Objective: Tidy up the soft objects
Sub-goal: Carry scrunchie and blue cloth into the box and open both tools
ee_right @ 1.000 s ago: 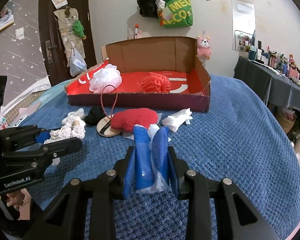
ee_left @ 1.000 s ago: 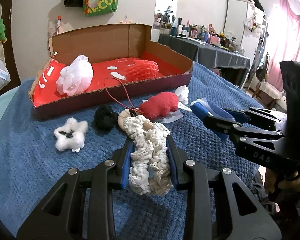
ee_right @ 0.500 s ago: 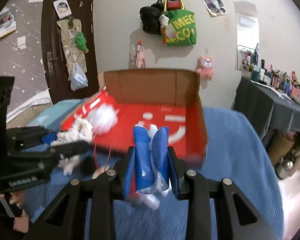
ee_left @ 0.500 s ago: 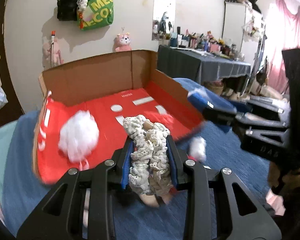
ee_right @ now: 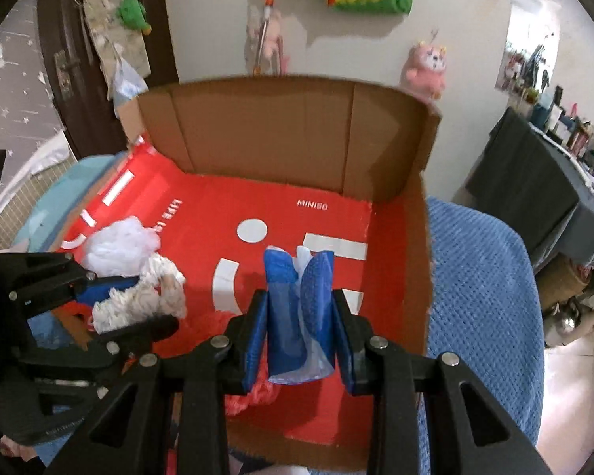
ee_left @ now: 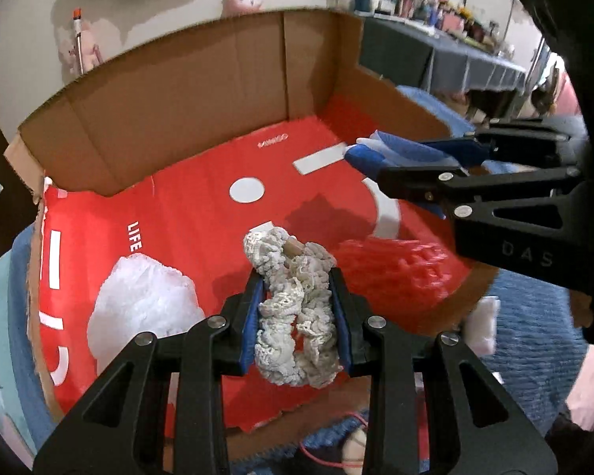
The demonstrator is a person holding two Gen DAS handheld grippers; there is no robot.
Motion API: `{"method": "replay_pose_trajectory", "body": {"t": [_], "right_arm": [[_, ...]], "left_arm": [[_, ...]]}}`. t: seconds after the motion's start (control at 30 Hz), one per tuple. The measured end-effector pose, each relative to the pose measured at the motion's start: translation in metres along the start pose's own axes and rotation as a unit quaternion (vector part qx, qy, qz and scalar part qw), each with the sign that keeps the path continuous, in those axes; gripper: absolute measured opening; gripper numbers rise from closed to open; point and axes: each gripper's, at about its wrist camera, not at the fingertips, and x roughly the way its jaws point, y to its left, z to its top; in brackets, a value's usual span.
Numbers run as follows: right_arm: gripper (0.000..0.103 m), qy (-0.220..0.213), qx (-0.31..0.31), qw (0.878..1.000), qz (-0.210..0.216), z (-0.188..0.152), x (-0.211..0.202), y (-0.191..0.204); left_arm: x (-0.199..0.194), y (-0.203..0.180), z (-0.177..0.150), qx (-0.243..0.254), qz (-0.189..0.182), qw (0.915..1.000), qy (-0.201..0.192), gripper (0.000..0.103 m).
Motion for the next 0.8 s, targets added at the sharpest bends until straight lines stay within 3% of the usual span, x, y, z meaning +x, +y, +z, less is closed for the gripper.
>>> {"method": "replay_pose_trajectory", "body": {"t": [0.2, 0.43, 0.8], "right_arm": [[0.033, 0.066, -0.013, 0.998, -0.015, 0.011, 0.032, 0.004], [0.033, 0.113, -0.021, 0.993, -0.032, 0.016, 0.055, 0.004], [0.034, 0.146, -0.033, 0.988, -0.045, 0.011, 0.068, 0.005]], "left_arm": [[0.022, -0.001, 0.003, 0.004, 0.006, 0.9993, 0.038, 0.029], [0.043, 0.002, 0.007, 0.002, 0.012, 0.9974, 0.071, 0.029], [0.049, -0.005, 0.008, 0.017, 0.022, 0.9966, 0.078, 0.03]]}}
